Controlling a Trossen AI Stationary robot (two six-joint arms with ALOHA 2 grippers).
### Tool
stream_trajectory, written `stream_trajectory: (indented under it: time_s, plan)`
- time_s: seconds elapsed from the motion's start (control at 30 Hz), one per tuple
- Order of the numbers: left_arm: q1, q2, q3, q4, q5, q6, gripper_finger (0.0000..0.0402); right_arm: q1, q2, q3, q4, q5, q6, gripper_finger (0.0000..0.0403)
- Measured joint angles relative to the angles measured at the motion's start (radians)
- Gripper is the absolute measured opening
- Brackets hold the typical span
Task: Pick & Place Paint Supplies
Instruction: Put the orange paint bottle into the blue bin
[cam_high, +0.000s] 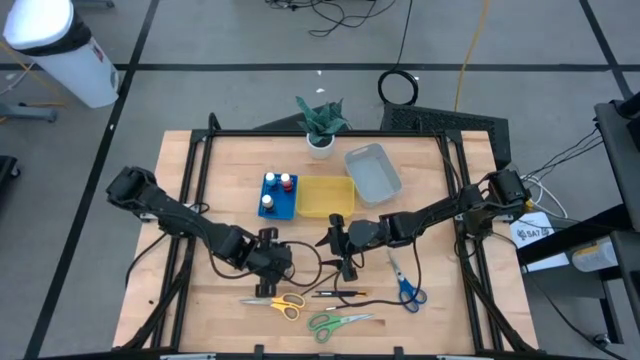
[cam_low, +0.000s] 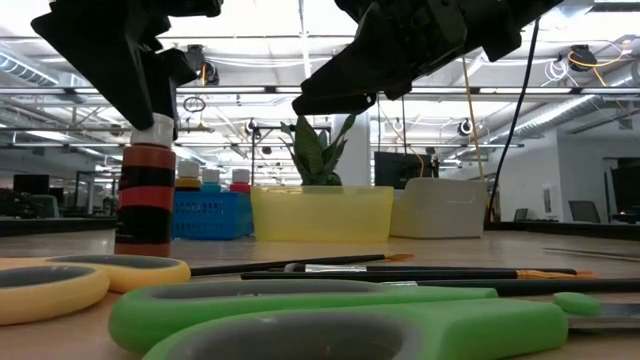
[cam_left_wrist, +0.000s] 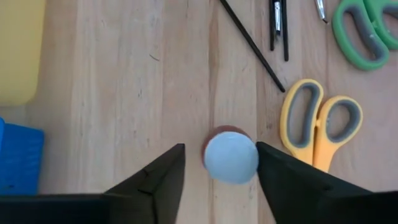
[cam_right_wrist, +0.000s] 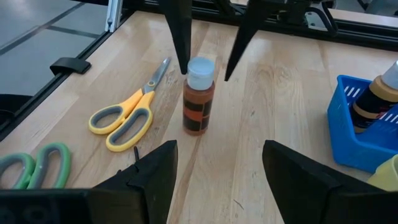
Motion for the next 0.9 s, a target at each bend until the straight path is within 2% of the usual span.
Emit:
stream_trajectory:
  time_s: [0.23,0.43,0.5,0.67,0.77,0.9]
  plan:
    - [0.001,0.006,0.0,0.008,0.014,-0.014,0.0128,0.0,0.0,0.0,0.0,0.0,0.0,0.0224]
    - [0.002,-0.007,-0.001,0.024,0.015,0.016,0.0121,0.0,0.0,0.0,-0.001,0.0,0.0,0.0224]
    - [0.003,-0.031,-0.002,0.017,0.001,0.028,0.0121,0.0,0.0,0.0,0.0,0.0,0.003,0.0224]
    - [0.03,-0.125,-0.001,-0.003,-0.074,0.032,0.0084,0.0,0.0,0.0,0.0,0.0,0.023,0.0224]
    - [0.06,-0.197,-0.001,0.004,-0.133,0.04,0.0051,0.0,0.0,0.0,0.0,0.0,0.023,0.0224]
    - [0.1,-0.255,-0.001,0.005,-0.141,0.039,0.0007,0.0,0.0,0.0,-0.005,0.0,0.023,0.0224]
